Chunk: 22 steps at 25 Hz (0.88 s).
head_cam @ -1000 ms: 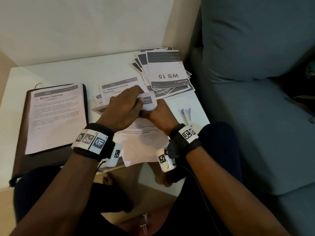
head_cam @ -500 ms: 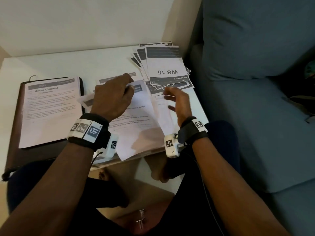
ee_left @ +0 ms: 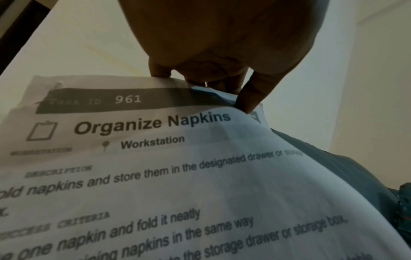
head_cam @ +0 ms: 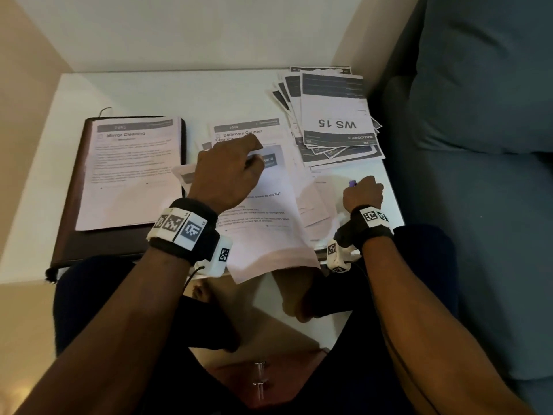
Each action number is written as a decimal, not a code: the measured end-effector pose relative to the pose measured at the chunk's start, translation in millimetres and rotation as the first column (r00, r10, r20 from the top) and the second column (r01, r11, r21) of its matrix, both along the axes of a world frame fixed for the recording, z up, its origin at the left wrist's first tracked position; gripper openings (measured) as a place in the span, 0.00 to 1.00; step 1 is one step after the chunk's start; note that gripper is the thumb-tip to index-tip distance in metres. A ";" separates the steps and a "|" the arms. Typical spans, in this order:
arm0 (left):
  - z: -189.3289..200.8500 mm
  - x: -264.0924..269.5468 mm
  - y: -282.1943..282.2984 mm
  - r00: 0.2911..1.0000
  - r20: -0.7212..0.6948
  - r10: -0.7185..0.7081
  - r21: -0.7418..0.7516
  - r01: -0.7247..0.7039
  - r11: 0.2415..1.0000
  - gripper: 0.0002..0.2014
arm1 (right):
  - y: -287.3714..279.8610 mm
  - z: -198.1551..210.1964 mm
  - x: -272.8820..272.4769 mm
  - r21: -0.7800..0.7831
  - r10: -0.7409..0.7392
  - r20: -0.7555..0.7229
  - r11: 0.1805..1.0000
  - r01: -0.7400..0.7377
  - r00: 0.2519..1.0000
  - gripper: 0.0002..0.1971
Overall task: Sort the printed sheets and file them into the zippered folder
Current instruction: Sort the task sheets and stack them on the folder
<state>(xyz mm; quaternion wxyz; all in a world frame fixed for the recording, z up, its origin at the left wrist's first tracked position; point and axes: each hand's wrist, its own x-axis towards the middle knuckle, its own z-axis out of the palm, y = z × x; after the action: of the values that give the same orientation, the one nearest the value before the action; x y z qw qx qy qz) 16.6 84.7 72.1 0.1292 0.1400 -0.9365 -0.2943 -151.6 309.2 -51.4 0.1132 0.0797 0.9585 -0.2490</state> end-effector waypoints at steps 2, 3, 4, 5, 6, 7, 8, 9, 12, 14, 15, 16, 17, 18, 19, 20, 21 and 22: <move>6.7 5.2 -1.3 1.000 -0.027 -0.005 0.004 0.005 1.000 0.15 | -12.3 24.5 8.0 -0.224 0.062 -0.169 0.969 -0.100 0.984 0.16; 11.8 8.6 -1.6 0.999 -0.047 -0.007 0.007 0.007 1.000 0.14 | -18.8 43.4 17.0 -0.342 0.102 -0.241 0.922 -0.183 0.965 0.13; 18.1 12.4 -1.6 0.998 -0.064 -0.007 0.008 0.007 1.000 0.14 | -24.4 66.2 29.4 -0.477 0.130 -0.281 0.841 -0.256 0.951 0.13; 24.0 16.1 -1.2 0.997 -0.079 -0.007 0.006 0.007 1.000 0.13 | -26.7 90.3 44.3 -0.611 0.161 -0.295 0.726 -0.315 0.942 0.15; 30.6 20.5 -1.2 0.995 -0.095 -0.009 -0.002 0.008 1.000 0.13 | -27.2 113.7 59.7 -0.712 0.216 -0.306 0.595 -0.373 0.927 0.16; 36.1 24.8 -0.4 0.995 -0.104 -0.012 -0.012 0.011 1.000 0.12 | -25.8 134.3 74.3 -0.747 0.286 -0.332 0.503 -0.436 0.899 0.17; 42.2 30.8 0.8 0.993 -0.113 -0.016 -0.027 0.013 1.000 0.11 | -22.8 152.0 88.0 -0.728 0.360 -0.367 0.463 -0.506 0.858 0.18; 49.1 36.4 2.1 0.992 -0.124 -0.019 -0.046 0.013 0.999 0.11 | -19.5 164.7 97.6 -0.680 0.429 -0.400 0.453 -0.576 0.810 0.20; 65.8 48.5 7.9 0.989 -0.142 -0.034 -0.086 0.022 0.996 0.10 | -9.7 183.9 113.5 -0.507 0.552 -0.441 0.498 -0.704 0.708 0.22; 78.8 56.6 15.8 0.988 -0.147 -0.055 -0.133 0.035 0.991 0.12 | -4.7 195.6 122.6 -0.448 0.587 -0.461 0.493 -0.745 0.666 0.23; 81.7 57.6 19.2 0.988 -0.136 -0.066 -0.153 0.045 0.987 0.13 | -5.0 199.4 124.9 -0.436 0.594 -0.463 0.494 -0.752 0.658 0.22; 88.2 60.9 22.4 0.988 -0.135 -0.078 -0.180 0.053 0.982 0.13 | -5.5 206.7 128.6 -0.425 0.593 -0.471 0.496 -0.757 0.653 0.22; 91.9 63.4 25.6 0.987 -0.132 -0.090 -0.200 0.063 0.978 0.13 | -5.7 211.9 131.5 -0.419 0.588 -0.479 0.500 -0.758 0.652 0.21; 96.0 66.4 29.2 0.986 -0.135 -0.098 -0.212 0.068 0.975 0.11 | -5.1 217.8 134.9 -0.413 0.584 -0.483 0.505 -0.758 0.652 0.21; 100.8 68.2 31.3 0.985 -0.139 -0.104 -0.225 0.071 0.972 0.09 | -5.6 224.2 136.7 -0.397 0.586 -0.490 0.509 -0.764 0.645 0.21; 104.0 69.9 33.3 0.985 -0.133 -0.106 -0.226 0.074 0.971 0.08 | -5.6 228.8 139.1 -0.384 0.592 -0.492 0.510 -0.769 0.638 0.20; 107.9 71.8 35.2 0.986 -0.133 -0.104 -0.229 0.071 0.971 0.09 | -5.4 233.7 141.6 -0.371 0.597 -0.498 0.509 -0.777 0.629 0.19; 111.0 73.4 36.9 0.985 -0.136 -0.102 -0.235 0.068 0.970 0.10 | -5.1 237.6 143.3 -0.364 0.603 -0.501 0.504 -0.783 0.621 0.18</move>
<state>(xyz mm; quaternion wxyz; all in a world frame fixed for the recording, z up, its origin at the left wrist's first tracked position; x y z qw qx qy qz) 89.9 121.7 183.2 0.2003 0.0617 -0.9573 -0.1991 -8.3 304.0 186.2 0.0706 -0.3933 0.7959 -0.4549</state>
